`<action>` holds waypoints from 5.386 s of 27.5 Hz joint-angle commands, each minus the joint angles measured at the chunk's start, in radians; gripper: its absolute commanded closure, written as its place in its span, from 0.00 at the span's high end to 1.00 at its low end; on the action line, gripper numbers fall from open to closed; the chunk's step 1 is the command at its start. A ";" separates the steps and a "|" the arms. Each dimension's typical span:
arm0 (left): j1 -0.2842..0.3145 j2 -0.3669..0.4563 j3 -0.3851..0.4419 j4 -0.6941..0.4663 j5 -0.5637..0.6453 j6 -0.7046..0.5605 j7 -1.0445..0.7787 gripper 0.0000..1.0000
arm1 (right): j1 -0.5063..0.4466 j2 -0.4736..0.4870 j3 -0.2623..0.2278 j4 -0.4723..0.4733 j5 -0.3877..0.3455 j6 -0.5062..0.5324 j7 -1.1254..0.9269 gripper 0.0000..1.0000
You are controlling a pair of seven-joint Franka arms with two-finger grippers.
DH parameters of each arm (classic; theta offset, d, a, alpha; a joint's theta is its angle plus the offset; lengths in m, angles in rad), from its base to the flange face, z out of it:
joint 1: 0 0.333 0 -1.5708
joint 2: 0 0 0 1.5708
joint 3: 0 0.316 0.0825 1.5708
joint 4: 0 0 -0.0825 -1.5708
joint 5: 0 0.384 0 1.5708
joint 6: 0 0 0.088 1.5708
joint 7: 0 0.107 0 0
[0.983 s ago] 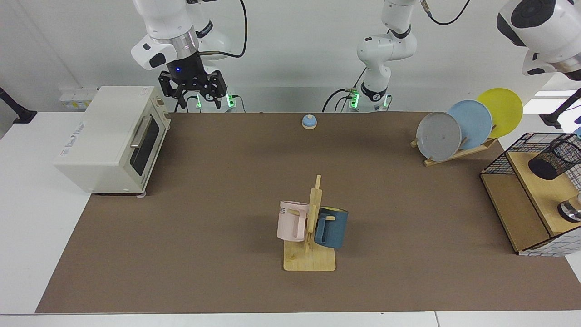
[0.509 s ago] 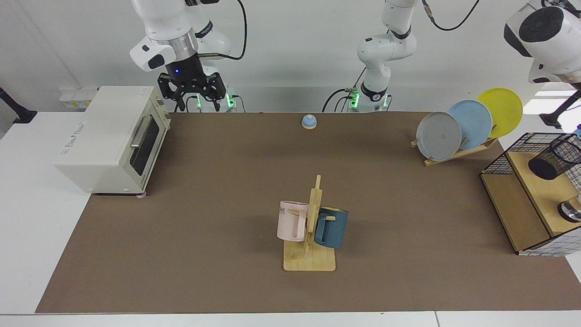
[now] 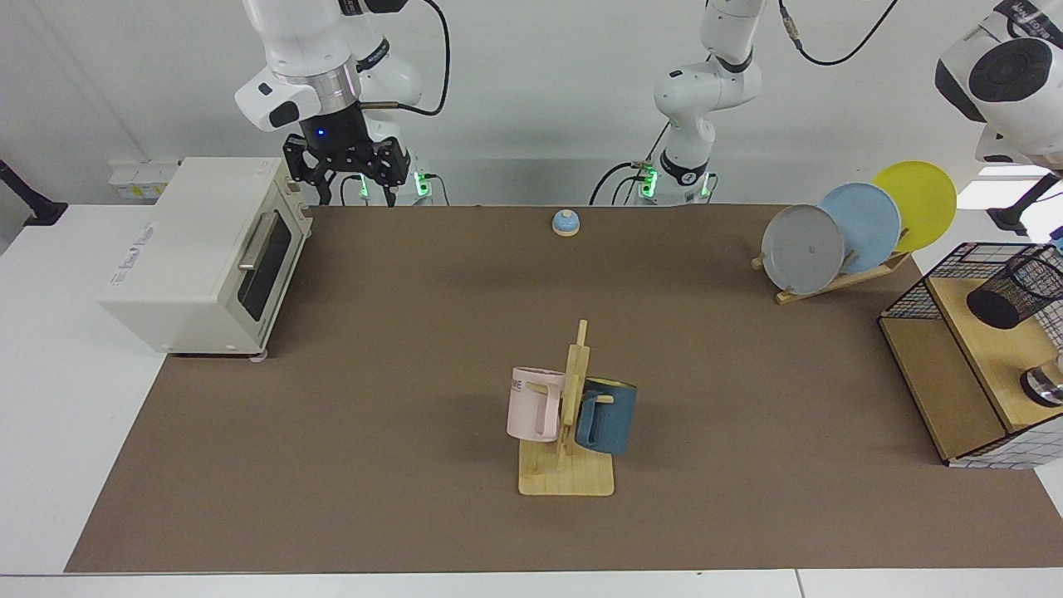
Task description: Put markers into pen holder
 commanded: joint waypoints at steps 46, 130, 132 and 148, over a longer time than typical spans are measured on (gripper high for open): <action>0.061 0.118 0.000 -0.030 -0.091 0.108 -0.076 0.00 | -0.042 -0.026 0.010 -0.020 0.010 0.028 -0.013 1.00; -0.095 -0.093 0.012 0.015 -0.594 -0.152 -0.171 0.67 | -0.043 -0.026 0.010 -0.020 0.010 0.028 -0.013 1.00; -0.106 -0.107 0.000 0.012 -0.631 -0.175 -0.200 0.68 | -0.042 -0.026 0.010 -0.020 0.010 0.028 -0.013 1.00; -0.200 -0.138 -0.049 0.012 -0.881 -0.355 -0.664 1.00 | -0.042 -0.026 0.010 -0.020 0.010 0.028 -0.013 1.00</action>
